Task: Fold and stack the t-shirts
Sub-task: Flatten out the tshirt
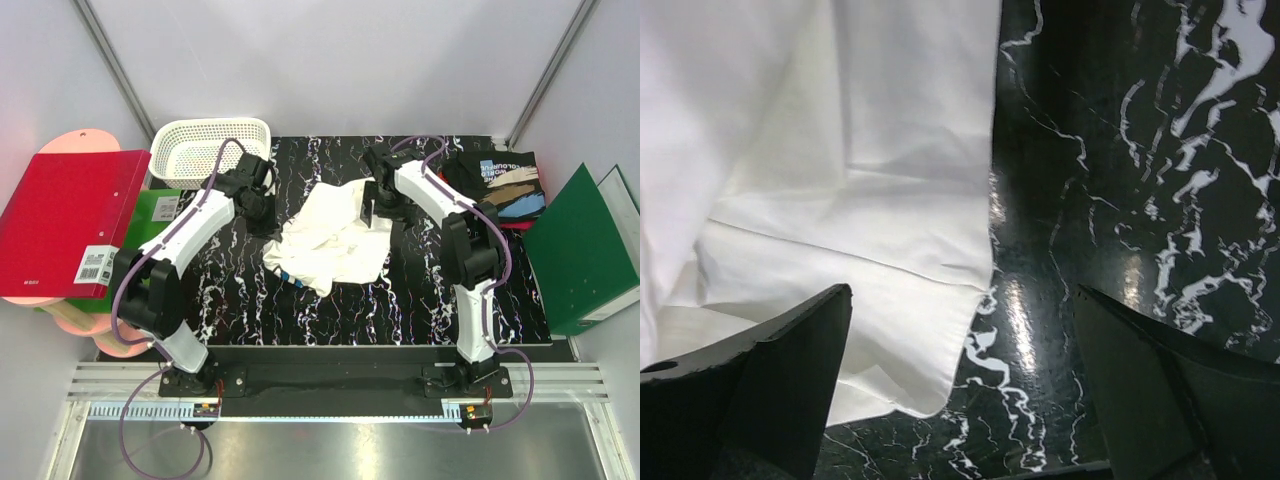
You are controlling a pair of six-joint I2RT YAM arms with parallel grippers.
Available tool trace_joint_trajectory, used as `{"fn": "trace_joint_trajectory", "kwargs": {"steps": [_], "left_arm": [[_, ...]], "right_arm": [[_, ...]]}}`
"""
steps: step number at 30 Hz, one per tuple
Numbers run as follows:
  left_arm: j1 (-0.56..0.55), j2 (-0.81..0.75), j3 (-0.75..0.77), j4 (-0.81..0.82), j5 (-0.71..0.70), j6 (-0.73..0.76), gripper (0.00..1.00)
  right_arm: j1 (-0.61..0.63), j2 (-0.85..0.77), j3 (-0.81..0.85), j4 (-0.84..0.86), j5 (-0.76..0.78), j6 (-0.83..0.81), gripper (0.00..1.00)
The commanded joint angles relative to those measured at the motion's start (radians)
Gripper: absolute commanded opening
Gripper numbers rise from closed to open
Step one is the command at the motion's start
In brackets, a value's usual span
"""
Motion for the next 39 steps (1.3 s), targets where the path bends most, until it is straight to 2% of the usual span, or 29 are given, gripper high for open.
{"fn": "trace_joint_trajectory", "kwargs": {"steps": [1, 11, 17, 24, 29, 33, 35, 36, 37, 39], "left_arm": [[0.003, 0.028, 0.037, -0.026, -0.053, 0.01, 0.0], [0.001, 0.076, 0.044, -0.033, -0.022, -0.002, 0.0], [-0.002, 0.082, 0.044, -0.042, -0.022, -0.011, 0.0], [-0.003, 0.085, 0.055, -0.058, -0.034, -0.017, 0.0], [-0.003, 0.092, 0.07, -0.068, -0.047, -0.017, 0.0], [-0.003, 0.111, 0.095, -0.081, -0.05, -0.013, 0.0], [-0.005, 0.126, 0.115, -0.085, -0.054, -0.01, 0.0], [-0.002, 0.131, 0.123, -0.093, -0.057, -0.008, 0.0], [-0.003, 0.141, 0.135, -0.096, -0.059, -0.007, 0.0], [-0.003, 0.151, 0.146, -0.101, -0.059, -0.004, 0.0]], "right_arm": [[-0.004, 0.024, 0.088, 0.091, -0.054, -0.019, 0.98], [-0.013, 0.086, 0.26, 0.265, -0.201, -0.06, 0.97], [-0.022, 0.26, 0.444, 0.265, -0.342, -0.022, 0.88], [-0.027, 0.409, 0.643, 0.203, -0.316, -0.026, 0.86], [-0.042, 0.445, 0.686, 0.193, -0.308, -0.023, 0.85], [-0.053, 0.486, 0.728, 0.193, -0.368, -0.014, 0.7], [-0.055, 0.504, 0.743, 0.193, -0.405, -0.017, 0.34], [-0.055, 0.511, 0.757, 0.194, -0.413, -0.017, 0.06], [-0.055, 0.515, 0.76, 0.194, -0.417, -0.017, 0.0], [-0.056, 0.514, 0.765, 0.197, -0.417, -0.028, 0.0]]}}
